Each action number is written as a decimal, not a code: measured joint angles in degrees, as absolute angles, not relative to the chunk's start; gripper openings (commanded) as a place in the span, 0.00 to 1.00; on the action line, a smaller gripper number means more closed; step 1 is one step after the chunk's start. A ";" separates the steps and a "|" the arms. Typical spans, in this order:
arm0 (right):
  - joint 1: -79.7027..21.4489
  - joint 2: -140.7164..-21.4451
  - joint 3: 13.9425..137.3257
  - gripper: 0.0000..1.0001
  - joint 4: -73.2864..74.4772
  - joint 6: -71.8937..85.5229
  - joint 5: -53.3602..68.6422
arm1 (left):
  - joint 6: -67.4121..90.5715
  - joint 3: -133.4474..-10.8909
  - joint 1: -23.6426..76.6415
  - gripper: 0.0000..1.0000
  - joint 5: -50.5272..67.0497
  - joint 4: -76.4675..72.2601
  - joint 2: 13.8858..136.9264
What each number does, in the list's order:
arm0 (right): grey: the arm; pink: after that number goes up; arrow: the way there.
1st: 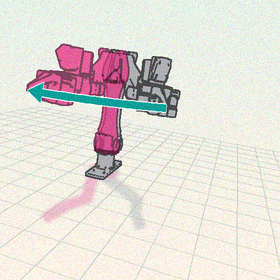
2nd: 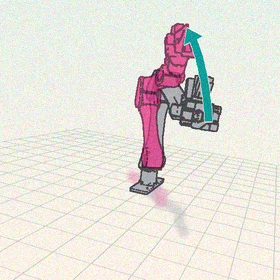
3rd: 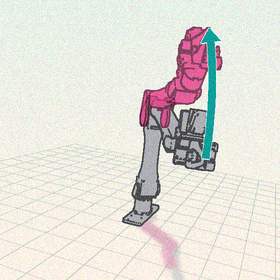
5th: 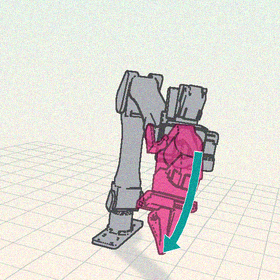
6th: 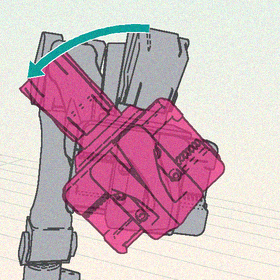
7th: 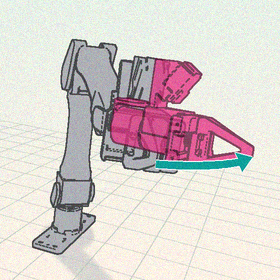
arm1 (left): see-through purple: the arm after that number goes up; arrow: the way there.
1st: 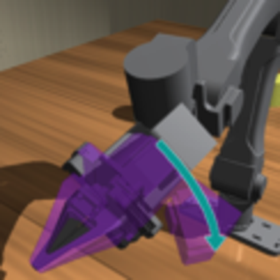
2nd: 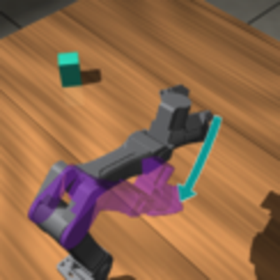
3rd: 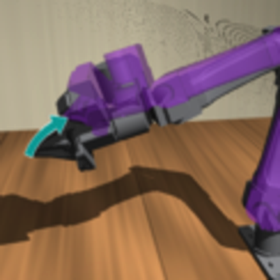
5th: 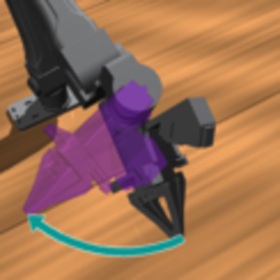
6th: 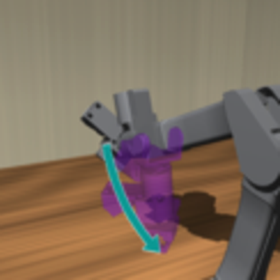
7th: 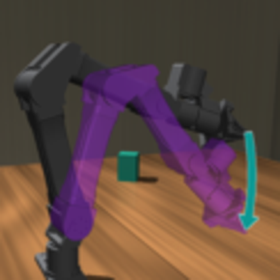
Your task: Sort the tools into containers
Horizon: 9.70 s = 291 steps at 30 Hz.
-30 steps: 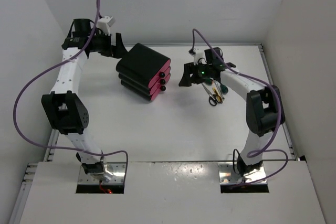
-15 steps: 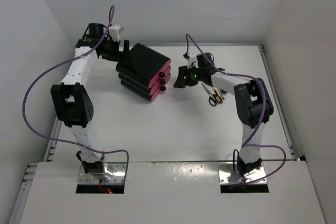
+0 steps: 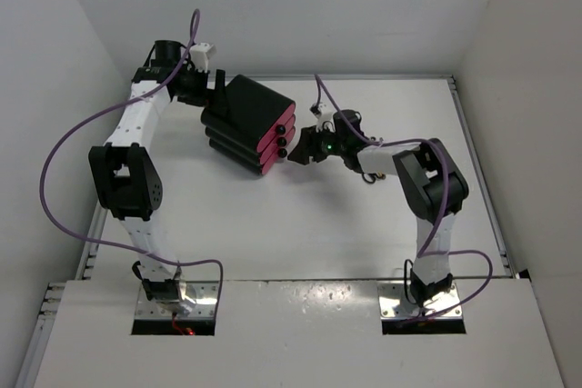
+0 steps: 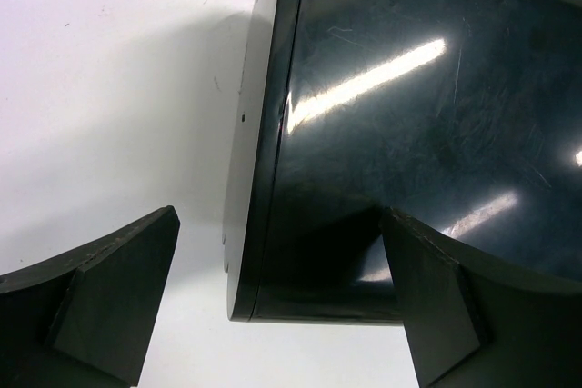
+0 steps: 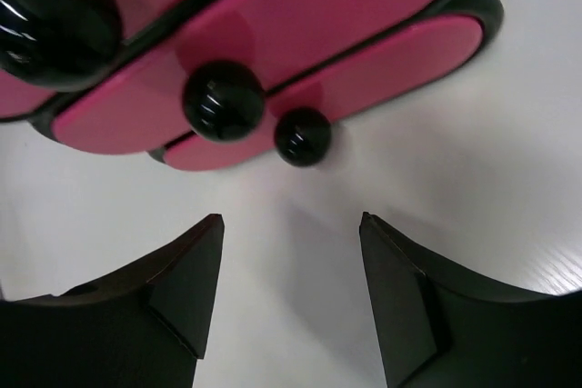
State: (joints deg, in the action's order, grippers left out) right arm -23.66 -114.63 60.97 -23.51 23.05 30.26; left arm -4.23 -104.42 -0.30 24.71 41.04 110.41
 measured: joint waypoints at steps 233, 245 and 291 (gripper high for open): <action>-26.50 -119.79 87.15 0.39 25.26 24.47 23.83 | 1.15 -97.95 3.68 0.99 25.36 24.56 110.76; -25.02 -110.43 77.89 0.37 21.67 22.06 24.05 | 1.19 -97.82 3.68 0.99 25.50 24.34 110.78; -16.97 -113.97 50.94 0.41 -13.30 52.34 40.64 | 1.98 -95.02 3.68 0.99 26.41 20.64 110.08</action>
State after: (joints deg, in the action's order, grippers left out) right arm -16.97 -113.97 50.94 -13.30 52.34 40.64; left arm 1.98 -95.02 3.68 26.41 20.64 110.08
